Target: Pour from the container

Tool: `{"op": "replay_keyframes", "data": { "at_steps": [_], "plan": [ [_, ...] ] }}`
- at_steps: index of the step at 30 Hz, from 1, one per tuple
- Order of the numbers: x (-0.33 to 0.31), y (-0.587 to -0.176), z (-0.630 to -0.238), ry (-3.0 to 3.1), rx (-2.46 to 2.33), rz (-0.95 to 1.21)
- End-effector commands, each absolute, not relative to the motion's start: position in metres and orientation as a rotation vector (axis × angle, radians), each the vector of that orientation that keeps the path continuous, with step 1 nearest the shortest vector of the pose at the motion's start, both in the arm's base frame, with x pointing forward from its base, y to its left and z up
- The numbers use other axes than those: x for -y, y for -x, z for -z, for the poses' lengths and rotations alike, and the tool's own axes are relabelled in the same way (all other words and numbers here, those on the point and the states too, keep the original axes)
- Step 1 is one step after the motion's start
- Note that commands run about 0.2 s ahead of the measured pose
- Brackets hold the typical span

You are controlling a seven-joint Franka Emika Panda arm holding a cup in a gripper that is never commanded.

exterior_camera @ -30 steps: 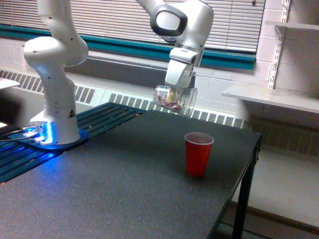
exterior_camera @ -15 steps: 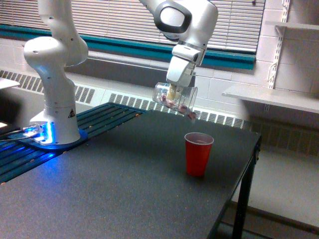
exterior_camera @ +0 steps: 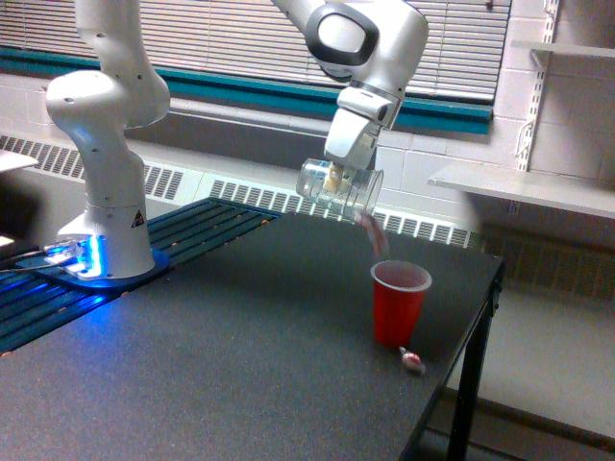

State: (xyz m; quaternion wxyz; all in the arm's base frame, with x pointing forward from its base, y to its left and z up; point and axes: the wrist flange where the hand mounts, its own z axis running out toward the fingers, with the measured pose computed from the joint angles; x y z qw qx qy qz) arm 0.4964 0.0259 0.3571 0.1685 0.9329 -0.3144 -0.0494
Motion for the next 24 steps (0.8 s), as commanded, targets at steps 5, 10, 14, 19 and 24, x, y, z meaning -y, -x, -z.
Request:
{"op": "replay_keyframes", "data": {
  "at_steps": [5,10,14,19,24],
  "plan": [
    [-0.040,-0.501,-0.365,-2.612,0.930,0.119],
    [-0.043,-0.501,-0.369,-2.604,0.940,0.115],
    [-0.047,-0.501,-0.369,-2.606,0.964,0.100],
    [-0.051,-0.501,-0.369,-2.627,0.998,0.068],
    [-0.053,-0.496,-0.372,-2.671,1.029,0.039]
  ]
}}
